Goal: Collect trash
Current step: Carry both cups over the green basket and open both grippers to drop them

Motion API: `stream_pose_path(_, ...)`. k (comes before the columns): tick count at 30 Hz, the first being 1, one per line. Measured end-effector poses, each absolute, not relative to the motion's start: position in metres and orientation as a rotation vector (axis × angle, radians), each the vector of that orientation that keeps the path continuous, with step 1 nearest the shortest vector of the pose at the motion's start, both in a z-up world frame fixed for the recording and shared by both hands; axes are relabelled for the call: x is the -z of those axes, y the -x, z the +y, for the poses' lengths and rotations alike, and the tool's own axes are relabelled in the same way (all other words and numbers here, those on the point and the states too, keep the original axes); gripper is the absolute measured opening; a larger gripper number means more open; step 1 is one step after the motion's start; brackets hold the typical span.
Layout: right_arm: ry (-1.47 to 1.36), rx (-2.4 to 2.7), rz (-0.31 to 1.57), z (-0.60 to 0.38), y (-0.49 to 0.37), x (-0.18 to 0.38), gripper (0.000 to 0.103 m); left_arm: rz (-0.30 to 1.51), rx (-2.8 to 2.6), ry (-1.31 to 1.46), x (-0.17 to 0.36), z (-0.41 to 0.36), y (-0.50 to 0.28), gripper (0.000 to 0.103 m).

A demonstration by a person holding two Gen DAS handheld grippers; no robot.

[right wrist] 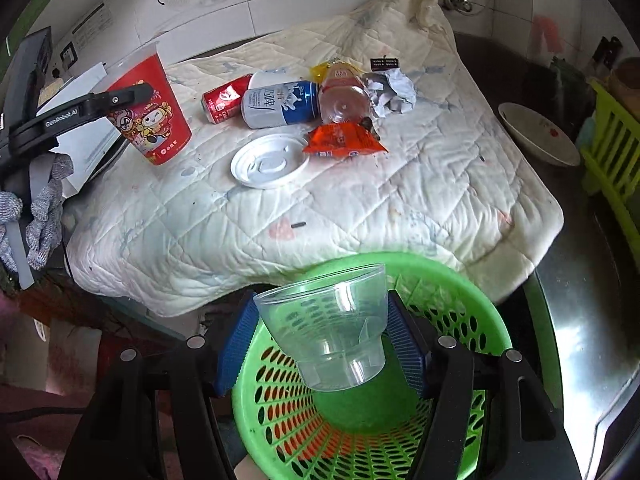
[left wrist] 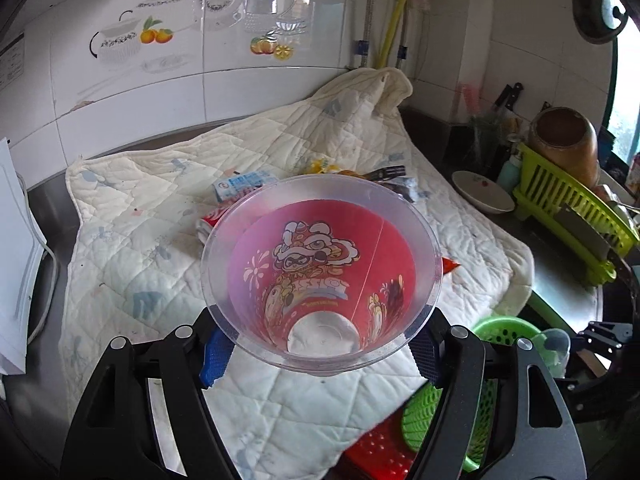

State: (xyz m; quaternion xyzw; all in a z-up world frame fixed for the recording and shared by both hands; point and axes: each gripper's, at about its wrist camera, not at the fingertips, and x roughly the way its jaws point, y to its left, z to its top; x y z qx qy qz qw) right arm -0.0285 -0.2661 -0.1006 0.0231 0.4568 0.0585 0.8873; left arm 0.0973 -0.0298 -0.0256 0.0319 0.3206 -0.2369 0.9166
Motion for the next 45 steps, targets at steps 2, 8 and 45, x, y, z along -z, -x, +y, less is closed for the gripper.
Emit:
stream_pose_path(2,-0.054,-0.119,0.948,-0.271,0.04,0.102,0.063,0.664,0.514,-0.062,0.025,-0.04,-0.084,0.072)
stream_pose_path(8,-0.053,-0.104,0.924,-0.283,0.067,0.098,0.068,0.663,0.582,-0.08,0.024,-0.068,-0.051,0.072)
stream_pose_path(45,-0.088,-0.053,0.864,-0.325,0.116,0.084,0.076,0.808,0.764,-0.145,0.061,-0.159,0.002,0.088)
